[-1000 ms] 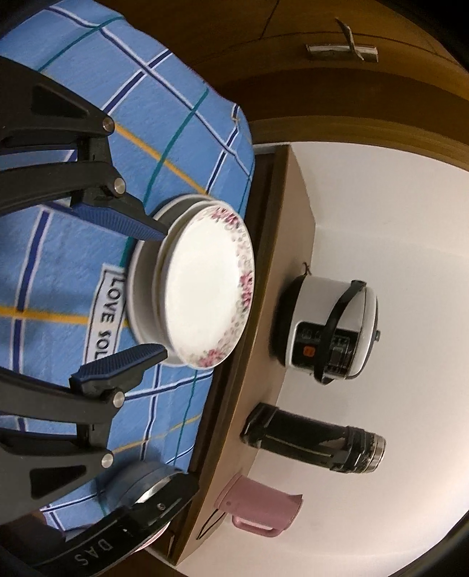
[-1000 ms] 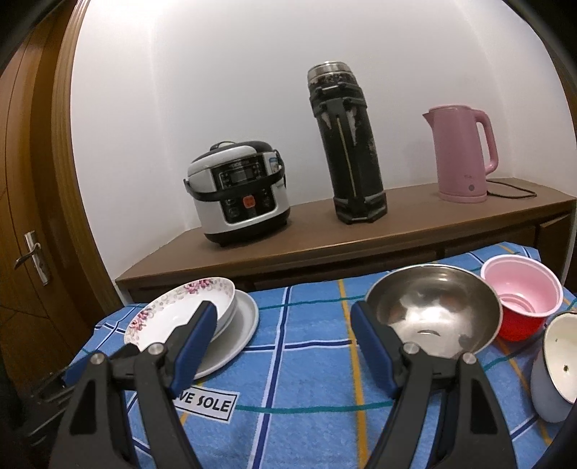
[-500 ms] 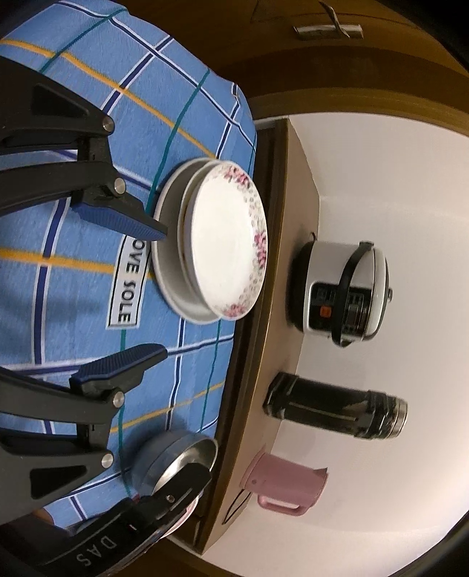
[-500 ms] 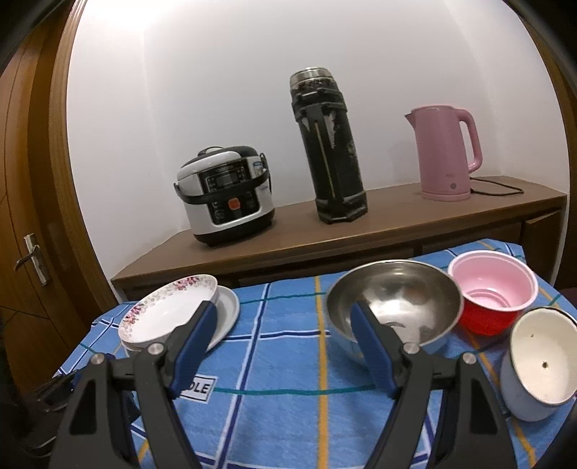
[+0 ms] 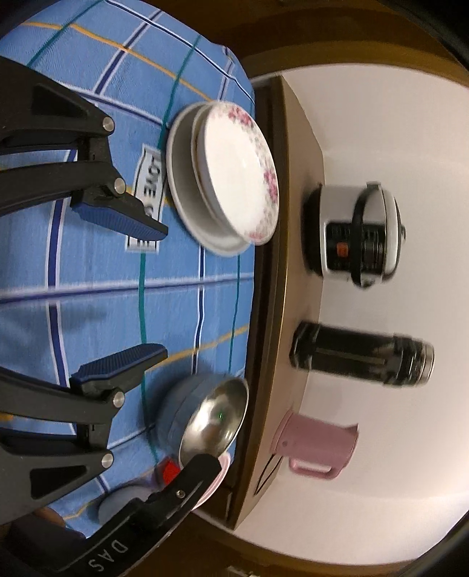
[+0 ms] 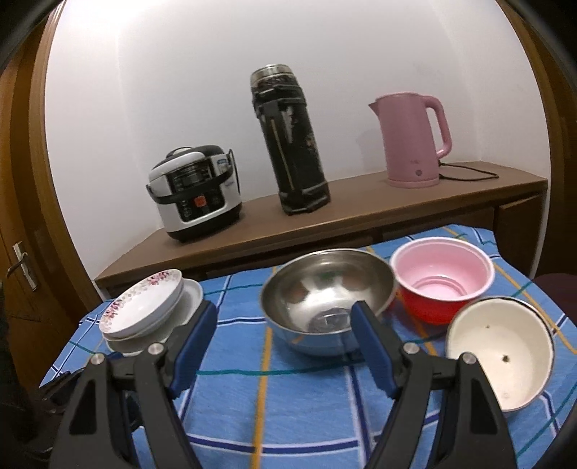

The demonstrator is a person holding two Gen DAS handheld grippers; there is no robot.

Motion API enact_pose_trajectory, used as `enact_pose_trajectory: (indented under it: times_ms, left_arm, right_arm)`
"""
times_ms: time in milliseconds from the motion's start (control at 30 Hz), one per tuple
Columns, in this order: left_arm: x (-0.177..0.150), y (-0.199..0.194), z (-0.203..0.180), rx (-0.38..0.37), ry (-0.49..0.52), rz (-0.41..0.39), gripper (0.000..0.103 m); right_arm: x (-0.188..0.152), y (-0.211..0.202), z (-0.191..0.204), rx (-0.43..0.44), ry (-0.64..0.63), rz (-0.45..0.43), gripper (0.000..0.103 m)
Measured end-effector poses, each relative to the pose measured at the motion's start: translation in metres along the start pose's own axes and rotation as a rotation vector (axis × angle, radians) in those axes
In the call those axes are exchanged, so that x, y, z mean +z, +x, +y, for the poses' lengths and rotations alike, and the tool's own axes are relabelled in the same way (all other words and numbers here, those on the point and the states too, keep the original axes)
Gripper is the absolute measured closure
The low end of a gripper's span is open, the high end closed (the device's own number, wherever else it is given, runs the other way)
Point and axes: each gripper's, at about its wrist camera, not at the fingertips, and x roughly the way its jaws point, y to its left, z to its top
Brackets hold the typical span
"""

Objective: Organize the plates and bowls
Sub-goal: 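Move the left tool over to the pink-and-red bowl beside the steel bowl, then grasp the rim of the pink-and-red bowl with the left tool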

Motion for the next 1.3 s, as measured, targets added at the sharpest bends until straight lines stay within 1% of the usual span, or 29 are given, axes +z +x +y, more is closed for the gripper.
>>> enact_pose_trajectory:
  times_ms: [133, 267, 300, 367, 433, 533, 633, 667, 700, 767, 833, 867, 900, 967, 1000, 1167, 1233, 1300]
  left_arm:
    - [0.001, -0.001, -0.023, -0.057, 0.025, 0.016, 0.041]
    - [0.003, -0.001, -0.050, -0.121, 0.079, 0.035, 0.041]
    - [0.005, -0.001, -0.059, -0.140, 0.095, 0.035, 0.041]
    - [0.009, -0.001, -0.070, -0.161, 0.116, 0.031, 0.041]
    - [0.013, 0.000, -0.084, -0.181, 0.134, 0.028, 0.041]
    - [0.021, 0.005, -0.101, -0.218, 0.138, 0.056, 0.041]
    - [0.029, 0.010, -0.116, -0.237, 0.134, 0.073, 0.041]
    - [0.031, 0.011, -0.120, -0.242, 0.132, 0.077, 0.041]
    - [0.034, 0.014, -0.126, -0.248, 0.131, 0.081, 0.042]
    - [0.037, 0.017, -0.135, -0.257, 0.132, 0.085, 0.042]
    - [0.041, 0.022, -0.145, -0.271, 0.130, 0.096, 0.046]
    - [0.041, 0.025, -0.149, -0.274, 0.129, 0.109, 0.053]
    - [0.042, 0.028, -0.153, -0.280, 0.125, 0.128, 0.056]
    - [0.045, 0.036, -0.158, -0.298, 0.111, 0.165, 0.057]
    - [0.047, 0.038, -0.160, -0.301, 0.106, 0.172, 0.057]
    - [0.068, 0.054, -0.183, -0.272, 0.191, 0.156, 0.057]
    - [0.077, 0.065, -0.190, -0.270, 0.209, 0.165, 0.057]
    - [0.084, 0.075, -0.196, -0.266, 0.225, 0.171, 0.057]
  right_arm:
    - [0.003, -0.009, -0.019, -0.029, 0.014, 0.008, 0.025]
    - [0.006, -0.023, -0.046, -0.063, 0.035, 0.014, 0.026]
    - [0.007, -0.026, -0.051, -0.072, 0.034, 0.012, 0.027]
    - [0.010, -0.031, -0.064, -0.095, 0.035, 0.018, 0.035]
    - [0.015, -0.034, -0.082, -0.111, 0.059, 0.028, 0.038]
    - [0.022, -0.036, -0.107, -0.136, 0.101, 0.040, 0.039]
    - [0.032, -0.035, -0.128, -0.150, 0.127, 0.051, 0.040]
    - [0.036, -0.034, -0.135, -0.155, 0.130, 0.061, 0.044]
    - [0.039, -0.032, -0.140, -0.157, 0.130, 0.072, 0.046]
    - [0.045, -0.026, -0.151, -0.156, 0.135, 0.108, 0.048]
    - [0.048, -0.020, -0.161, -0.153, 0.153, 0.129, 0.048]
    - [0.049, -0.016, -0.166, -0.155, 0.158, 0.143, 0.050]
    - [0.051, -0.012, -0.172, -0.148, 0.168, 0.158, 0.051]
    - [0.054, -0.005, -0.181, -0.131, 0.190, 0.186, 0.060]
    - [0.056, 0.001, -0.187, -0.120, 0.200, 0.207, 0.061]
    - [0.064, 0.020, -0.201, -0.099, 0.215, 0.252, 0.062]
    - [0.067, 0.029, -0.204, -0.080, 0.224, 0.273, 0.063]
    - [0.067, 0.035, -0.205, -0.086, 0.215, 0.291, 0.065]
